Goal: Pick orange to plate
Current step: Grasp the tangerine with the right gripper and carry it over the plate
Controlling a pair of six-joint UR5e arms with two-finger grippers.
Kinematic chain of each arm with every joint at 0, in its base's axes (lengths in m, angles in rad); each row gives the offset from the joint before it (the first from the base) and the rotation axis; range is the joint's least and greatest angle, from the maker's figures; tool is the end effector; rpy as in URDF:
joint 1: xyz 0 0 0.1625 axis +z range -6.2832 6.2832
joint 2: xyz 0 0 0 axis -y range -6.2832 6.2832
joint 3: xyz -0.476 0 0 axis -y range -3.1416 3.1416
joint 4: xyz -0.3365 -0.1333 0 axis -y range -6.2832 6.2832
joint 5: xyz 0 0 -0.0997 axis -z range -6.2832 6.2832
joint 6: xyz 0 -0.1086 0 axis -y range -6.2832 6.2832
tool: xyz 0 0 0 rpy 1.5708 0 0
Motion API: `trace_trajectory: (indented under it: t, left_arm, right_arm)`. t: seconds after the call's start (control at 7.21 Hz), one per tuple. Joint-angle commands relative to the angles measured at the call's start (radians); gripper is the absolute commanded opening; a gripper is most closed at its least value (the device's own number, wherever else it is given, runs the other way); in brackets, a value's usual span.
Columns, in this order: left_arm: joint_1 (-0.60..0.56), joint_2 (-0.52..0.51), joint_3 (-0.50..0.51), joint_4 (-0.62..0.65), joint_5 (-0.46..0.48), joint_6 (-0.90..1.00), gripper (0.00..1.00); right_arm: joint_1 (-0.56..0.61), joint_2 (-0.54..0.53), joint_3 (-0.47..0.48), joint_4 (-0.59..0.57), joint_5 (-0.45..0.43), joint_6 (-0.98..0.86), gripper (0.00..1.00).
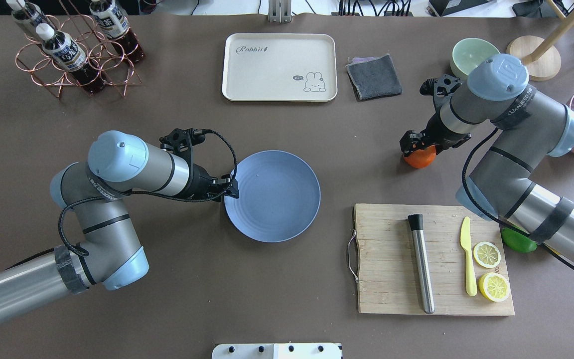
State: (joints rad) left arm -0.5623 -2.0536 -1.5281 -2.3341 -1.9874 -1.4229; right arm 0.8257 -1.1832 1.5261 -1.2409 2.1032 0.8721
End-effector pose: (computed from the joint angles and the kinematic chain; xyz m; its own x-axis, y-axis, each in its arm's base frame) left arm 0.5056 -0.4242 0.3834 0.3253 -0.0457 -0.9445 0.1214 0.9926 -0.0062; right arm -0.3718 -0.5184 0.5011 0.6754 -0.0852 0.7325 0.0204 0.9951 0.0969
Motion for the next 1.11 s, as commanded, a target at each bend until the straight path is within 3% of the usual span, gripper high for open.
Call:
trace_trajectory:
  t: [0.0,0.28,0.55,0.97]
  left_arm:
    - [-0.098,0.029,-0.027,-0.001,-0.099,0.009,0.97]
    - [-0.209,0.097,-0.069,-0.001,-0.204,0.118,0.97]
    - [-0.247,0.122,-0.047,0.004,-0.223,0.223,0.97]
    - [-0.255,0.141,-0.030,-0.008,-0.223,0.226,0.97]
  right_arm:
    - [-0.016,0.081,0.021,-0.011,0.014,0.136,0.00]
    - [-0.104,0.176,0.075,-0.053,-0.011,0.349,0.00]
    - [-0.247,0.324,0.078,-0.182,-0.144,0.489,0.00]
    - [-0.390,0.414,-0.030,-0.175,-0.287,0.558,0.00]
